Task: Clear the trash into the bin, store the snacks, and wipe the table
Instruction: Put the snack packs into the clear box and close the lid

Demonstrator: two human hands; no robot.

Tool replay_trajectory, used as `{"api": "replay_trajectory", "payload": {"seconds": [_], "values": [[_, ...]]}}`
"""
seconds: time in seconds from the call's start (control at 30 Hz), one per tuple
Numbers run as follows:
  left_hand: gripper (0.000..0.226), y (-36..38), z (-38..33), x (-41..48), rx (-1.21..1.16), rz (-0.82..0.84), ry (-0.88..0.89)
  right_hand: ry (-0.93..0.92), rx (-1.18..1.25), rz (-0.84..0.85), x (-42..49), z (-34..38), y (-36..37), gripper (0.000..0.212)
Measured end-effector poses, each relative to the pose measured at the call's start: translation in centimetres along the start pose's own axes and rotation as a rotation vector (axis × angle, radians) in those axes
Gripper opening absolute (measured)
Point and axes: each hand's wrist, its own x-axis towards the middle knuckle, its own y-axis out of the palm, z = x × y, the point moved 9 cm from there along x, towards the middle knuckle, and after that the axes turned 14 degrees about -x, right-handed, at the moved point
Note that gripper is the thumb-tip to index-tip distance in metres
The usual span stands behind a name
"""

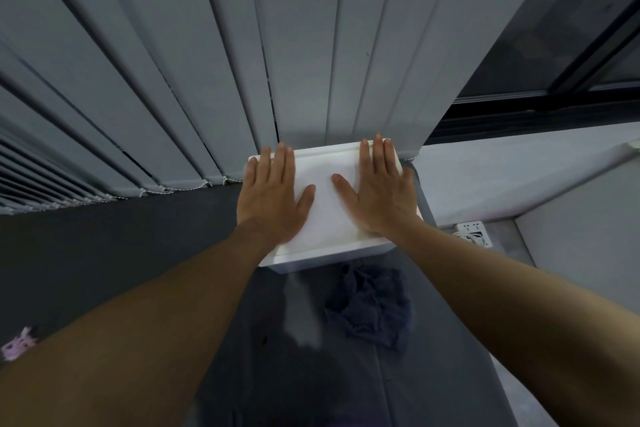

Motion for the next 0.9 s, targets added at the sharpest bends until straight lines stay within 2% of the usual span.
{"api": "replay_trajectory", "payload": {"seconds": [0.2,0.33,0.43,0.63,0.7,0.8,0.9], "values": [[0.081,0.5,0.0,-0.1,0.026,0.056,0.017,-0.025,0.002,0.002,0.0,0.0,-0.2,0.079],[0.083,0.5,0.3,0.0,0.032,0.042,0.041,-0.15,-0.046,-0.019,-0.4,1.1,-0.8,0.066],[0.085,0.4,0.4,0.1,0.026,0.033,0.049,-0.183,-0.102,0.02,-0.8,1.6,-0.3,0.066],[0.082,-0.2,0.2,-0.3,-0.038,0.027,0.031,-0.14,-0.086,-0.028,-1.2,1.5,-0.6,0.069],[0.078,-0.3,-0.2,-0.8,-0.037,0.013,-0.001,-0.085,-0.05,-0.036,-1.0,0.9,-0.7,0.074],[0.075,0.0,-0.2,-1.3,-0.045,0.008,-0.023,0.085,0.02,-0.025,-1.2,-0.4,-0.8,0.094],[0.078,0.2,0.1,-1.2,-0.036,-0.001,-0.01,0.103,0.02,0.015,-1.2,-0.6,-0.3,0.103]]}}
